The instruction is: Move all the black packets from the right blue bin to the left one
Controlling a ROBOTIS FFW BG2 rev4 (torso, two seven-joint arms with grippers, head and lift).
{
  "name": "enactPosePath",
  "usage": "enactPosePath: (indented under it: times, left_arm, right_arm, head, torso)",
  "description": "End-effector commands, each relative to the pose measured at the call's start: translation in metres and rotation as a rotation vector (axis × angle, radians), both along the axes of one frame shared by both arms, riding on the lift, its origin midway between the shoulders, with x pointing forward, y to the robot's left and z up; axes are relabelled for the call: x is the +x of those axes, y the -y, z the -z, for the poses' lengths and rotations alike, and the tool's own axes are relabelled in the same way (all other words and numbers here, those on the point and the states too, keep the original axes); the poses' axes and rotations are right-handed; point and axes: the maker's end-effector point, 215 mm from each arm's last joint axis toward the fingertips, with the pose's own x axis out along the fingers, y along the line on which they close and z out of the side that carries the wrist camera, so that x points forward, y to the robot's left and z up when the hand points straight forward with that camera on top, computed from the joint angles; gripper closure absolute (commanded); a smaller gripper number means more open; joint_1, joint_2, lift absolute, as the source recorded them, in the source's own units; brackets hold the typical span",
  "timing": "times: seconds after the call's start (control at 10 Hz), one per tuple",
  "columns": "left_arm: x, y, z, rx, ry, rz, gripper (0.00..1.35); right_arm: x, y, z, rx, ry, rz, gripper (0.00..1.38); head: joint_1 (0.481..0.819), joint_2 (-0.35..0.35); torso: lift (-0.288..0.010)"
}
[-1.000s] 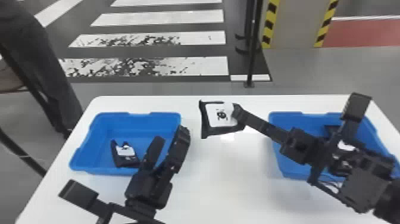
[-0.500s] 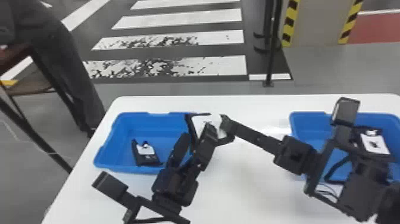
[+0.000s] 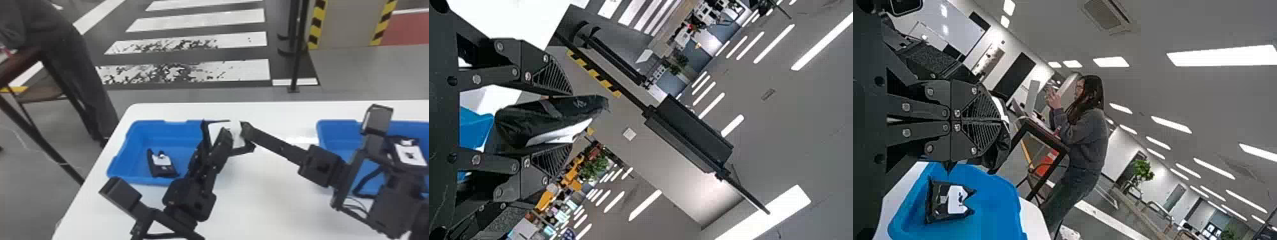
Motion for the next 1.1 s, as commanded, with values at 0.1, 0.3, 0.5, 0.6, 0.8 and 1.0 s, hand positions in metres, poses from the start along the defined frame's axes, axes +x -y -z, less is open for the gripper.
enactPosePath:
  times: [0.1, 0.3, 0.5, 0.6, 0.8, 1.0]
  left_arm:
    - [-0.001, -0.001, -0.001, 0.026, 0.004, -0.006, 1.20]
    - [0.000, -0.002, -0.005, 0.030, 0.016, -0.012, 1.20]
    - [0.006, -0.020, -0.008, 0.051, 0.028, -0.051, 1.20]
    - [0.015, -0.033, -0.001, 0.122, 0.032, -0.082, 1.20]
    - [0.045, -0.086, 0.018, 0.396, 0.081, -0.244, 1.20]
    - [0.074, -0.143, 0.052, 0.685, 0.058, -0.364, 1.20]
  right_arm:
    - [0.004, 0.003, 0.002, 0.000, 0.001, 0.014, 1.25]
    - [0.010, 0.007, 0.005, 0.006, -0.002, 0.037, 1.11]
    - [0.026, 0.021, 0.007, -0.056, 0.065, 0.105, 0.30]
    - [0.036, 0.042, 0.010, -0.116, 0.108, 0.168, 0.01]
    - [0.051, 0.079, 0.021, -0.175, 0.132, 0.261, 0.08]
    - [0.056, 0.099, 0.024, -0.202, 0.151, 0.301, 0.07]
  head:
    - [0.695, 0.189]
    - [0.695, 0.186]
    - [0.695, 0.183]
    - [0.695, 0.184]
    - [0.695, 0.173]
    - [0.695, 0.185]
  torso:
    - [-0.140]
    - [-0.140]
    - [-0.140]
    - [-0.140]
    - [-0.140]
    - [-0.140]
